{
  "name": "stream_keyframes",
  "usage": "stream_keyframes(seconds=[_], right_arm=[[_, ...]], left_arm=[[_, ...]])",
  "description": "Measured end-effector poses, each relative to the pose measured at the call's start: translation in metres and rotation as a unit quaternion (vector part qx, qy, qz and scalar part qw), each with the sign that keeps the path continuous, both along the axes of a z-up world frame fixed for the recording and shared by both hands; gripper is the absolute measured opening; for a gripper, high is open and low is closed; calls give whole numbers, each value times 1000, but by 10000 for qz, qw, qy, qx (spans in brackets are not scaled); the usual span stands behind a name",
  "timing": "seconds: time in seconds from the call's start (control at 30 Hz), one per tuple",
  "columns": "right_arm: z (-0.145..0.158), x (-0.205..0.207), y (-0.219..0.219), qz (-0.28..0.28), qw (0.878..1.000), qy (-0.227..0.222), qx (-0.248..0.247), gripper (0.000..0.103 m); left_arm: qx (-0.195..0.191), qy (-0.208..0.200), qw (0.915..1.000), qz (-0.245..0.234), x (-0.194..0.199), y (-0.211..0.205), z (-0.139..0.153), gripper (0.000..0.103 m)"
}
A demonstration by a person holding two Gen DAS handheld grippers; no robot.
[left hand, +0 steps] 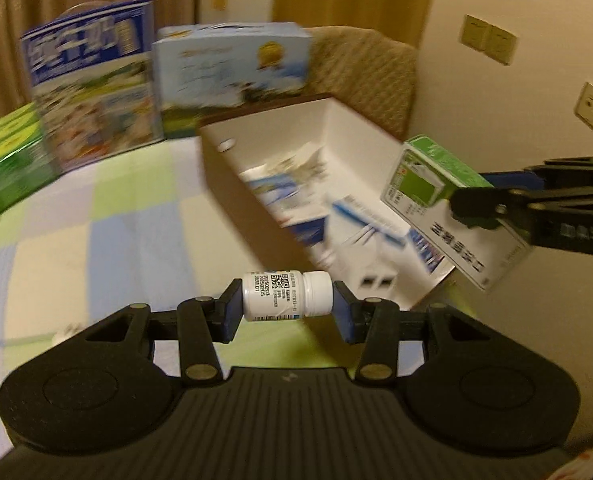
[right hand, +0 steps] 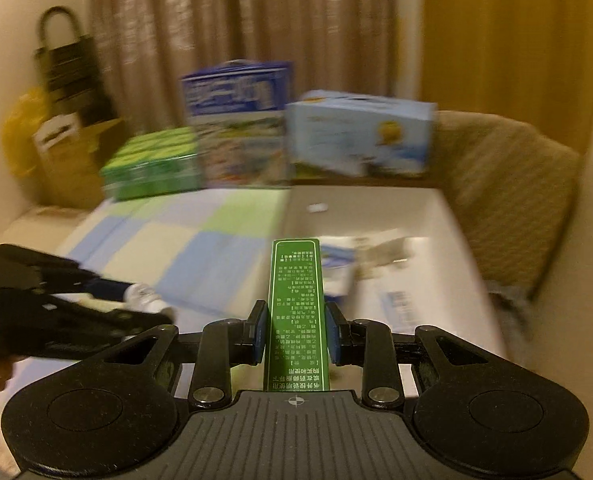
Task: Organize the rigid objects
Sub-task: 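Lower the bottle with the left tool while the right tool lowers the green box, opening both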
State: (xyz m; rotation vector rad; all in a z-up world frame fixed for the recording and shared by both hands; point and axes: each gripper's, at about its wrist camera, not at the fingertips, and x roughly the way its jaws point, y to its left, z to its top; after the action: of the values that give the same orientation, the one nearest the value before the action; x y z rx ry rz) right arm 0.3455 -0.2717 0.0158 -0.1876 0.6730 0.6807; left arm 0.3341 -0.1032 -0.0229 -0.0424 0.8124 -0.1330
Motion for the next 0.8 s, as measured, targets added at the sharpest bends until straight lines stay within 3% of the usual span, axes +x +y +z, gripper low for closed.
stream_keyframes(seconds=[0.27, 0.57, 0.8], right_arm=[[-20, 82, -34, -602, 9979, 106, -205, 26], [-60, 155, -36, -587, 9971, 314, -366, 26], [-73, 190, -29, -467, 9987, 108, -178, 27]], left_arm=[[114, 44, 9989, -448, 75, -53, -10, 41], [331, 408, 9972, -526, 141, -75, -41, 41], [461, 554, 9960, -522, 174, -81, -56, 41]])
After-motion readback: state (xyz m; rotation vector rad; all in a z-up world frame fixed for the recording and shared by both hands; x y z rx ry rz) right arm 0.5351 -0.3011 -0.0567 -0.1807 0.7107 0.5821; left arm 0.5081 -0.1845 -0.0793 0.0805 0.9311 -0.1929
